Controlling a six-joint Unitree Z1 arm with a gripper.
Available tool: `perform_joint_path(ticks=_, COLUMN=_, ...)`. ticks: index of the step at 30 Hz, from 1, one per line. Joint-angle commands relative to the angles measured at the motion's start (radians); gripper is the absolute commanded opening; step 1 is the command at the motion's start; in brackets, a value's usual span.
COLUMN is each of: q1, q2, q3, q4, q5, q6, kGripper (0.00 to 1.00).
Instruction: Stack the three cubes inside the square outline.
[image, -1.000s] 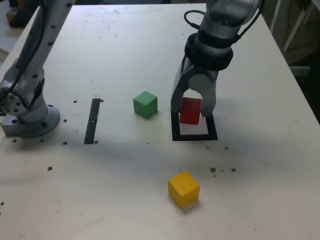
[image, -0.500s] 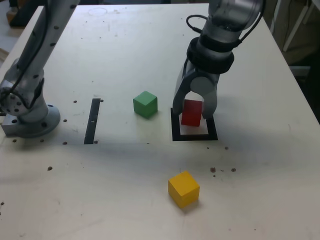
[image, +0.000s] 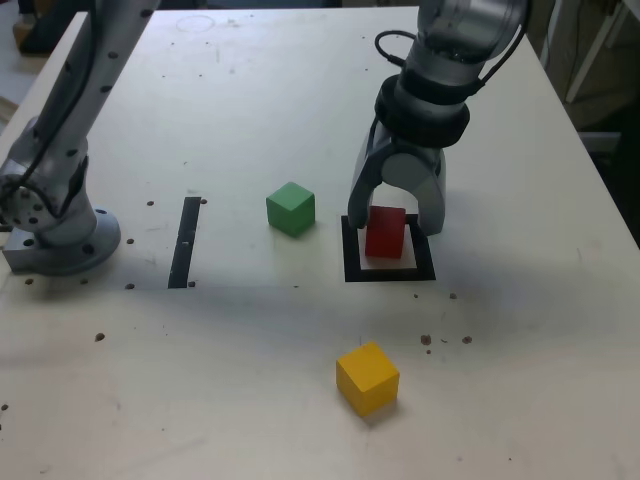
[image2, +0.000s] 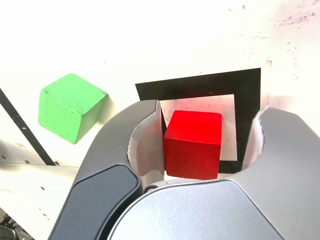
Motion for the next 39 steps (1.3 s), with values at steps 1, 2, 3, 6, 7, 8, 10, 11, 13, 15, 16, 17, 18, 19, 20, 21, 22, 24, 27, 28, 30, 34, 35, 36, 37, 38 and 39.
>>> perform_joint_path(ticks=1, q1=0.002, q2=-0.019, q3=0.009, q4=0.000, q5=0.002, q6=0.001, kGripper=1.00)
perform_joint_path(ticks=2, q1=0.002, q2=-0.028, q3=0.013, q4=0.001, q5=0.005, q6=0.001, kGripper=1.00)
perform_joint_path(ticks=3, q1=0.002, q2=-0.038, q3=0.017, q4=0.002, q5=0.008, q6=0.001, kGripper=1.00)
perform_joint_path(ticks=6, q1=0.001, q2=-0.079, q3=0.034, q4=0.010, q5=0.021, q6=-0.001, kGripper=1.00)
perform_joint_path(ticks=7, q1=0.001, q2=-0.093, q3=0.039, q4=0.014, q5=0.026, q6=-0.001, kGripper=1.00)
perform_joint_path(ticks=8, q1=0.000, q2=-0.108, q3=0.043, q4=0.019, q5=0.031, q6=0.000, kGripper=1.00)
perform_joint_path(ticks=10, q1=-0.007, q2=-0.136, q3=0.046, q4=0.028, q5=0.042, q6=0.006, kGripper=1.00)
perform_joint_path(ticks=11, q1=-0.017, q2=-0.153, q3=0.042, q4=0.034, q5=0.052, q6=0.013, kGripper=1.00)
perform_joint_path(ticks=13, q1=-0.040, q2=-0.178, q3=0.030, q4=0.043, q5=0.070, q6=0.027, kGripper=1.00)
perform_joint_path(ticks=15, q1=-0.073, q2=-0.200, q3=0.014, q4=0.052, q5=0.092, q6=0.042, kGripper=1.00)
perform_joint_path(ticks=16, q1=-0.091, q2=-0.210, q3=0.006, q4=0.057, q5=0.103, q6=0.048, kGripper=1.00)
perform_joint_path(ticks=17, q1=-0.111, q2=-0.218, q3=-0.001, q4=0.062, q5=0.112, q6=0.056, kGripper=1.00)
perform_joint_path(ticks=18, q1=-0.130, q2=-0.225, q3=-0.006, q4=0.067, q5=0.120, q6=0.064, kGripper=1.00)
perform_joint_path(ticks=19, q1=-0.149, q2=-0.230, q3=-0.011, q4=0.071, q5=0.125, q6=0.073, kGripper=1.00)
perform_joint_path(ticks=20, q1=-0.168, q2=-0.233, q3=-0.015, q4=0.074, q5=0.129, q6=0.083, kGripper=1.00)
perform_joint_path(ticks=21, q1=-0.186, q2=-0.234, q3=-0.019, q4=0.076, q5=0.132, q6=0.095, kGripper=1.00)
perform_joint_path(ticks=22, q1=-0.204, q2=-0.234, q3=-0.022, q4=0.078, q5=0.132, q6=0.108, kGripper=1.00)
perform_joint_path(ticks=24, q1=-0.240, q2=-0.230, q3=-0.027, q4=0.079, q5=0.132, q6=0.134, kGripper=1.00)
perform_joint_path(ticks=27, q1=-0.293, q2=-0.219, q3=-0.033, q4=0.080, q5=0.134, q6=0.165, kGripper=1.00)
perform_joint_path(ticks=28, q1=-0.311, q2=-0.216, q3=-0.034, q4=0.080, q5=0.136, q6=0.172, kGripper=1.00)
perform_joint_path(ticks=30, q1=-0.348, q2=-0.208, q3=-0.038, q4=0.079, q5=0.138, q6=0.184, kGripper=1.00)
perform_joint_path(ticks=34, q1=-0.422, q2=-0.191, q3=-0.040, q4=0.079, q5=0.141, q6=0.201, kGripper=1.00)
perform_joint_path(ticks=35, q1=-0.436, q2=-0.187, q3=-0.037, q4=0.079, q5=0.141, q6=0.203, kGripper=1.00)
perform_joint_path(ticks=36, q1=-0.448, q2=-0.183, q3=-0.032, q4=0.079, q5=0.140, q6=0.204, kGripper=1.00)
perform_joint_path(ticks=37, q1=-0.459, q2=-0.180, q3=-0.025, q4=0.078, q5=0.140, q6=0.204, kGripper=1.00)
perform_joint_path(ticks=38, q1=-0.469, q2=-0.176, q3=-0.018, q4=0.077, q5=0.140, q6=0.204, kGripper=1.00)
perform_joint_path(ticks=39, q1=-0.478, q2=-0.173, q3=-0.009, q4=0.076, q5=0.140, q6=0.203, kGripper=1.00)
